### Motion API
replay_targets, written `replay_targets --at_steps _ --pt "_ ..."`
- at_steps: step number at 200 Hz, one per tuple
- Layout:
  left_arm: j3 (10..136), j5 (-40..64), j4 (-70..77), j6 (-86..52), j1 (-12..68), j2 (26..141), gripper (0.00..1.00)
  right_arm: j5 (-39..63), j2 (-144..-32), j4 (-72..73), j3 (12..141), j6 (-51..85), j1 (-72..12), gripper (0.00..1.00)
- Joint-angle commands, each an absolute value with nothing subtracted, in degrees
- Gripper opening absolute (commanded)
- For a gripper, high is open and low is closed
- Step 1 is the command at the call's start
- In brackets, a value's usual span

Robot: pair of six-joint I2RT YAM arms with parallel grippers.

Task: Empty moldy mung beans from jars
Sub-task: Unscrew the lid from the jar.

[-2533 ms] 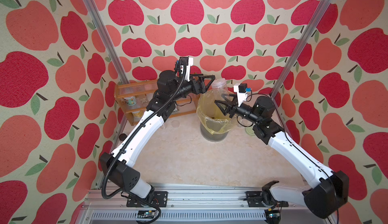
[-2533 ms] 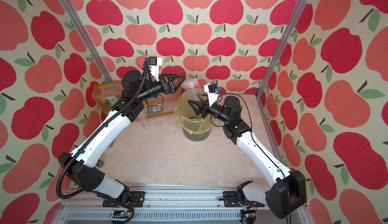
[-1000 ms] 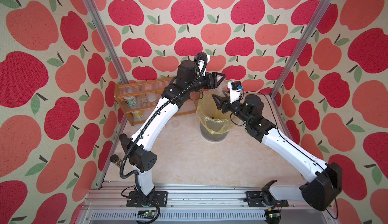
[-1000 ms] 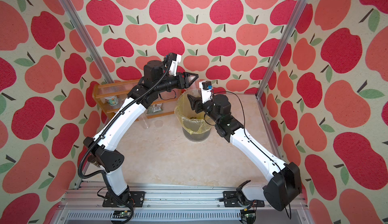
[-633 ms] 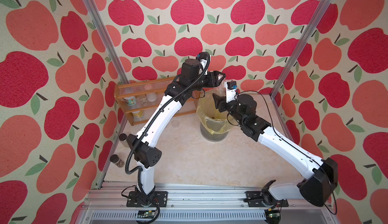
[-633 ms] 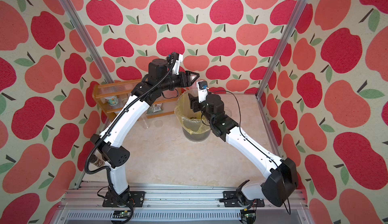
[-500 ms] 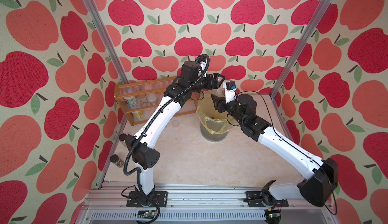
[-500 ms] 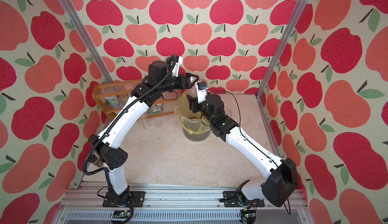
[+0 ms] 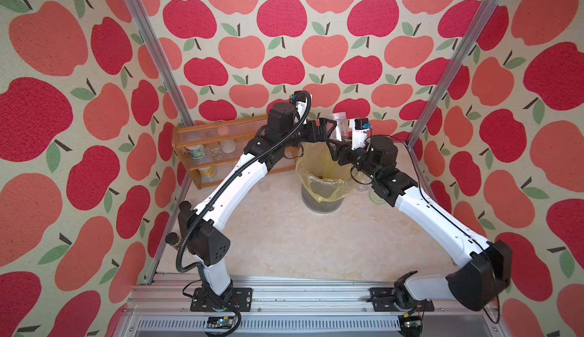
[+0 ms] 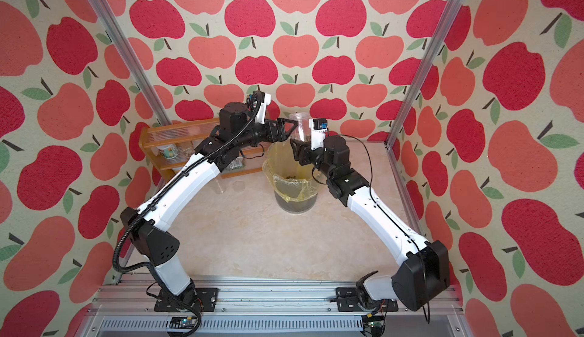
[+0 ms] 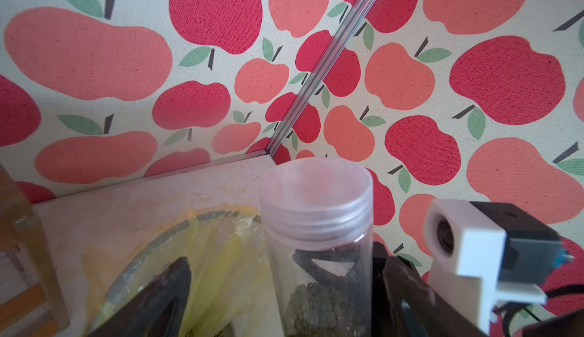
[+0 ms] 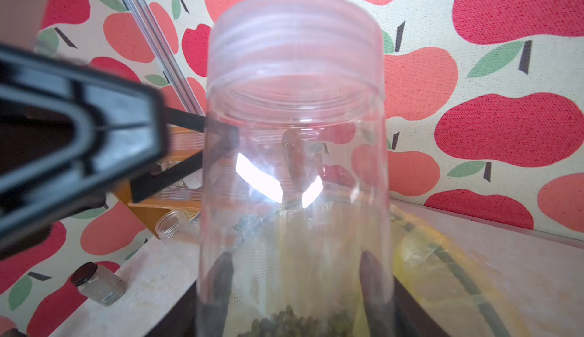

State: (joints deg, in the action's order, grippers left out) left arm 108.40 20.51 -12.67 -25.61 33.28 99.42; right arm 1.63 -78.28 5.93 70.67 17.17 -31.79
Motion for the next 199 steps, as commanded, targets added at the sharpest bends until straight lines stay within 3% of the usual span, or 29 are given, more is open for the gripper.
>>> replay_targets --at_steps 1,29,58,86,199 --pt "104.44 22.65 -4.76 -23.94 31.67 94.76 0.99 8.93 -76.21 9.04 68.59 20.56 -30.18 0.39" --pt "99.32 29.03 2.79 -25.16 29.93 92.57 0.92 25.82 -77.84 9.75 70.03 22.55 -26.28 0.42" --pt "97.7 33.41 7.77 -26.3 29.68 93.42 0.84 32.69 -77.08 19.7 66.66 25.13 -25.3 0.42" --pt "98.97 36.28 8.38 -26.98 29.55 94.91 0.82 37.36 -78.09 22.6 66.89 26.85 -25.31 0.41" --pt "105.4 41.25 6.41 -27.41 29.71 99.99 0.74 39.29 -79.66 26.92 66.89 28.7 -25.92 0.4"
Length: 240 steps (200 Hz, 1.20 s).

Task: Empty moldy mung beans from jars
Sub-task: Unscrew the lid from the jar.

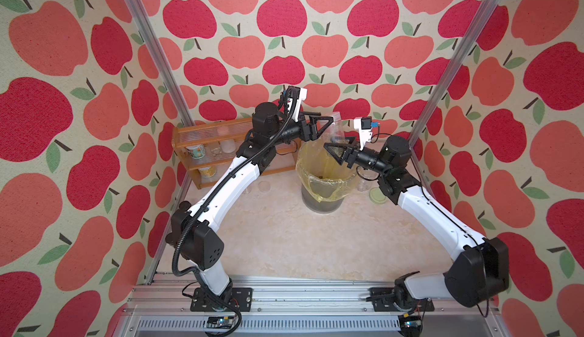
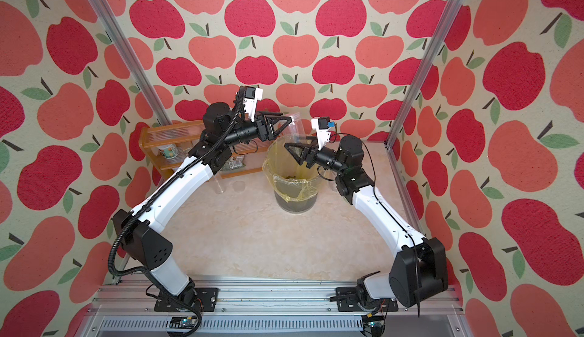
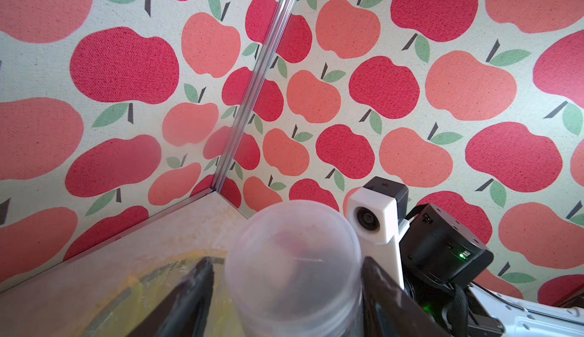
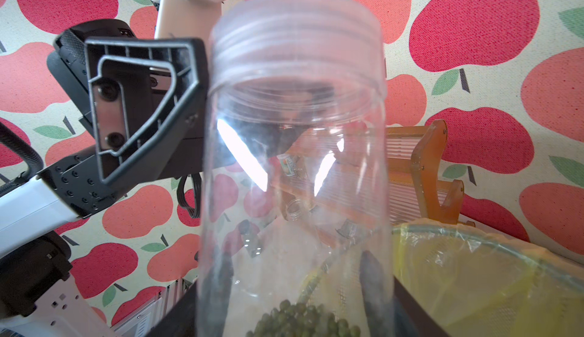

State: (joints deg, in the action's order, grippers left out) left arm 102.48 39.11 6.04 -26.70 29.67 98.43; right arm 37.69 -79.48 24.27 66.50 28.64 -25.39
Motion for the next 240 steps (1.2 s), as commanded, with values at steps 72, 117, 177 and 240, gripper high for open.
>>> replay_targets --at_steps 72,117,177,240 --pt "111.34 42.71 1.67 -28.01 29.6 103.61 0.63 38.87 -79.58 22.55 68.54 23.68 -27.33 0.4" --pt "115.72 44.14 -3.63 -28.3 29.79 106.41 0.62 37.91 -79.33 19.96 69.44 20.94 -27.84 0.4" --pt "119.87 45.0 -8.32 -28.01 29.79 108.38 0.65 35.89 -78.89 16.57 70.41 16.54 -29.07 0.4" --pt "121.6 44.56 -11.03 -29.71 29.99 109.16 0.75 33.02 -77.81 14.54 70.22 11.99 -30.48 0.4"
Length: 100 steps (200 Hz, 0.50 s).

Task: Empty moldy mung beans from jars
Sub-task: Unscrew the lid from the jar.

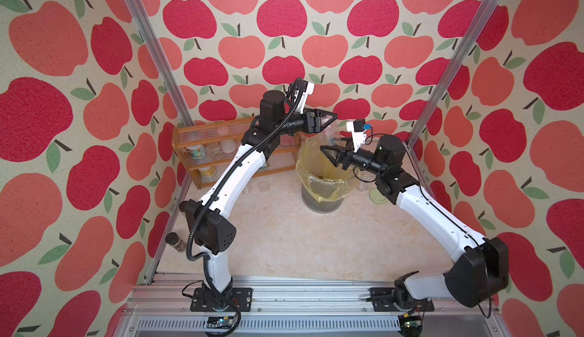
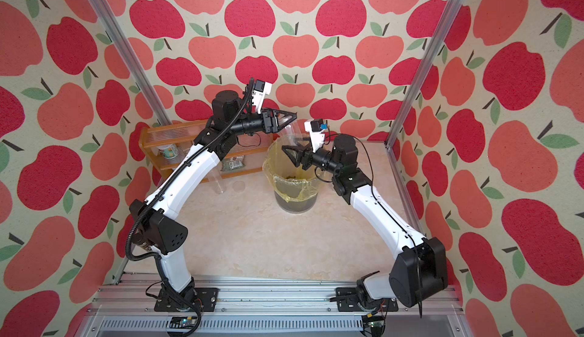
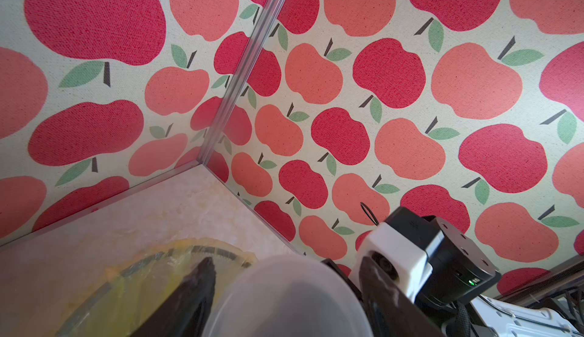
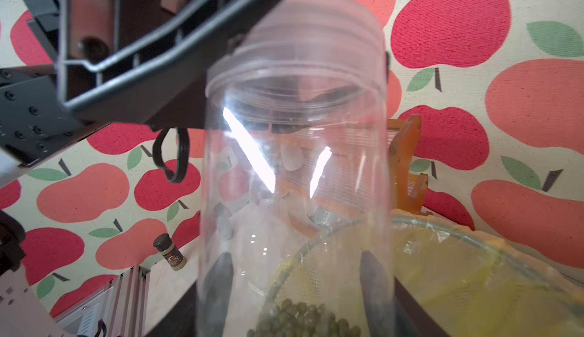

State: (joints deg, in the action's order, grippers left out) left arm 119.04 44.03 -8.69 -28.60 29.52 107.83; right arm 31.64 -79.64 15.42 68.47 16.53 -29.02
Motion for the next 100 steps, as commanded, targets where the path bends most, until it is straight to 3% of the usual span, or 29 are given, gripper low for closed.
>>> replay_targets --at_steps 1,100 --pt "121.66 44.56 -11.09 -29.71 29.98 109.2 0.75 32.99 -77.71 14.57 70.18 11.88 -30.49 0.4" --pt "122.06 43.69 -11.42 -31.09 30.61 109.31 0.67 27.09 -77.18 13.97 69.85 11.01 -31.17 0.39"
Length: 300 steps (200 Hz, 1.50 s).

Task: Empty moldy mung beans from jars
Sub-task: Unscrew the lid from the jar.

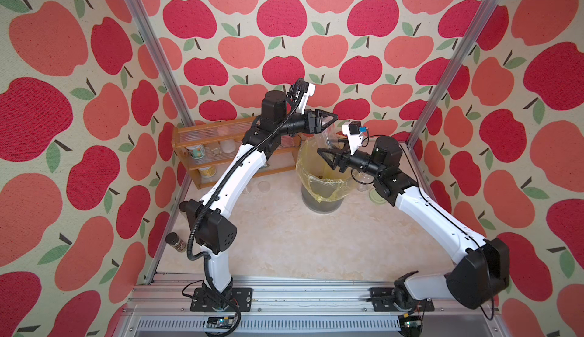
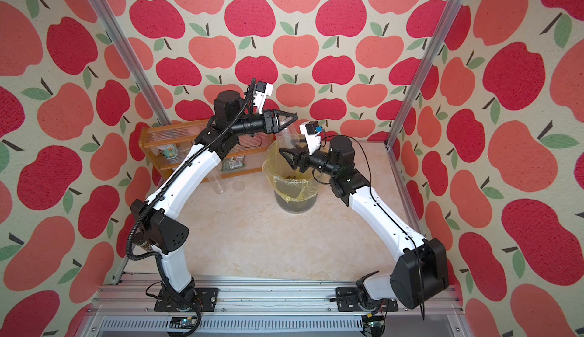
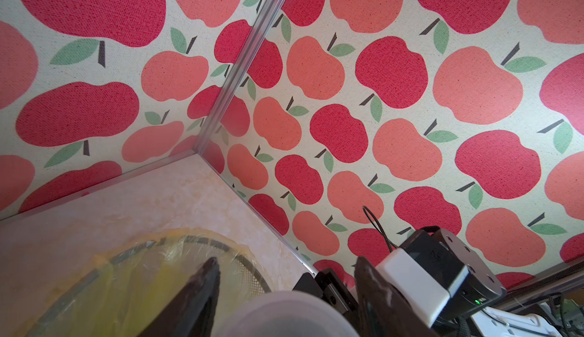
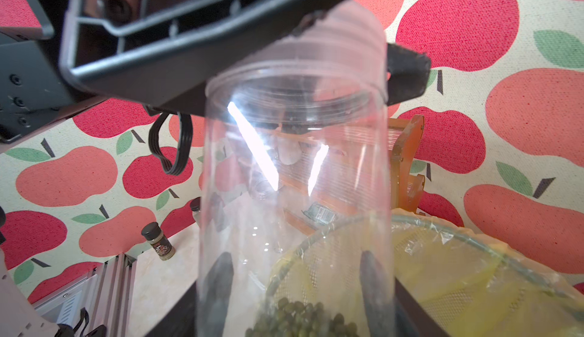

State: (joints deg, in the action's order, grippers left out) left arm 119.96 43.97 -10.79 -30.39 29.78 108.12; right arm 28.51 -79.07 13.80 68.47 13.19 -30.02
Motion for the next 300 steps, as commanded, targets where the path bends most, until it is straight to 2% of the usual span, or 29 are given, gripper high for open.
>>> replay_targets --at_steps 1,50,102,158,179,237,257,300 --pt "122.11 43.6 -11.51 -31.14 30.64 109.32 0.67 26.99 -77.17 13.97 69.86 10.95 -31.19 0.39" --pt "124.41 39.6 -15.02 -33.52 30.85 110.38 0.54 14.15 -76.31 12.93 69.16 6.83 -33.35 0.38" --pt "130.41 35.57 -24.48 -32.45 31.98 113.66 0.54 -0.8 -77.42 10.64 70.39 -2.29 -36.49 0.37" --pt "139.72 30.6 -34.32 -32.54 32.59 119.01 0.55 -20.98 -80.05 13.57 72.28 -16.49 -44.15 0.37" --pt "143.2 29.48 -37.83 -30.83 33.63 120.42 0.56 -20.6 -80.71 12.42 73.75 -16.42 -44.35 0.37" --pt "142.96 29.84 -38.32 -31.49 33.06 119.53 0.59 -18.74 -79.25 12.44 72.89 -12.92 -43.62 0.38" --pt "142.74 31.5 -38.23 -31.81 32.87 119.36 0.59 -11.36 -77.79 11.14 71.84 -5.81 -40.3 0.38" --pt "140.94 34.67 -36.35 -34.62 31.6 118.87 0.58 -10.01 -76.23 11.31 69.04 0.49 -35.59 0.38"
